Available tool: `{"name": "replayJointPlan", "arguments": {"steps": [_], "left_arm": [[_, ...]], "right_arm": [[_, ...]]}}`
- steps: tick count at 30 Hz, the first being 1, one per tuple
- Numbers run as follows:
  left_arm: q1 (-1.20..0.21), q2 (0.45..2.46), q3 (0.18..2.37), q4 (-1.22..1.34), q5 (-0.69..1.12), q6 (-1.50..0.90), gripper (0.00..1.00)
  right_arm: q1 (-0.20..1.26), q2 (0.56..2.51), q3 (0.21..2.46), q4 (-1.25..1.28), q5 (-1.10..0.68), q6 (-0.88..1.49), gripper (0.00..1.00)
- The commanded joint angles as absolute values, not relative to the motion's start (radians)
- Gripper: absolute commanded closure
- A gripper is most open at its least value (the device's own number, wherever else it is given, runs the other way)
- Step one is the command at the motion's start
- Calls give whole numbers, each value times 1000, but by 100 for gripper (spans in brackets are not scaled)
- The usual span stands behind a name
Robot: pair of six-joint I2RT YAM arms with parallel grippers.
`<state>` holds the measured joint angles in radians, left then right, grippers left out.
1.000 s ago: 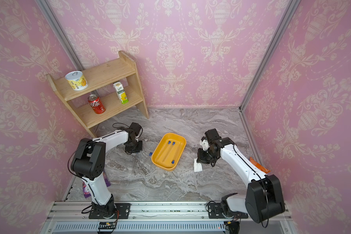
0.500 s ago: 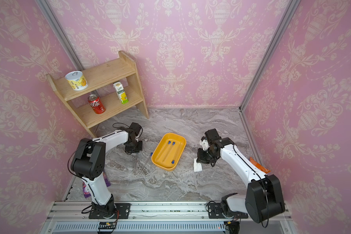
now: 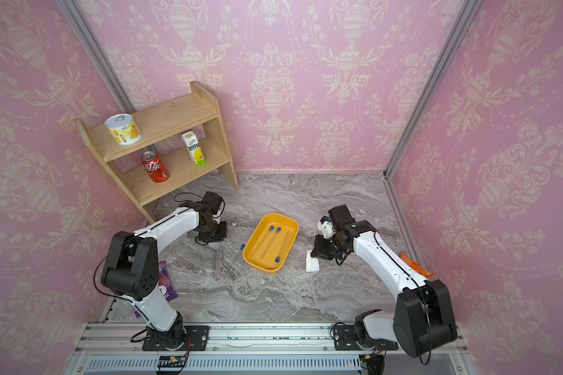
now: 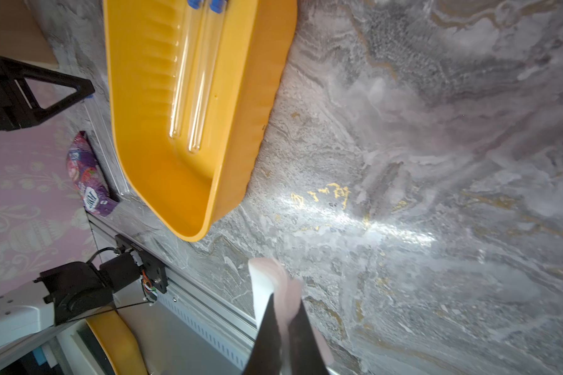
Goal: Wipe the exteriors of test tubes
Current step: Pick up the test tube at the center of the board, then wipe the dirt from the test tube.
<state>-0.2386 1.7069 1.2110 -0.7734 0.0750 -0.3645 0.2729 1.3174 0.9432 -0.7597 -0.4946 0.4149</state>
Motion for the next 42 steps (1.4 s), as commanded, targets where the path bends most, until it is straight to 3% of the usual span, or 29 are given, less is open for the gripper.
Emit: {"name": "replayJointPlan", "arguments": {"steps": [1, 18, 42], "left_arm": [[-246, 1627, 1269, -825, 152, -387, 87], [-491, 1598, 1396, -710, 296, -540, 88], [-564, 1607, 1391, -587, 330, -598, 89]], "right_arm": [[300, 1311, 981, -683, -566, 484, 100], [543, 1459, 1089, -262, -571, 851, 100], [539, 1544, 1116, -105, -526, 1083, 100]]}}
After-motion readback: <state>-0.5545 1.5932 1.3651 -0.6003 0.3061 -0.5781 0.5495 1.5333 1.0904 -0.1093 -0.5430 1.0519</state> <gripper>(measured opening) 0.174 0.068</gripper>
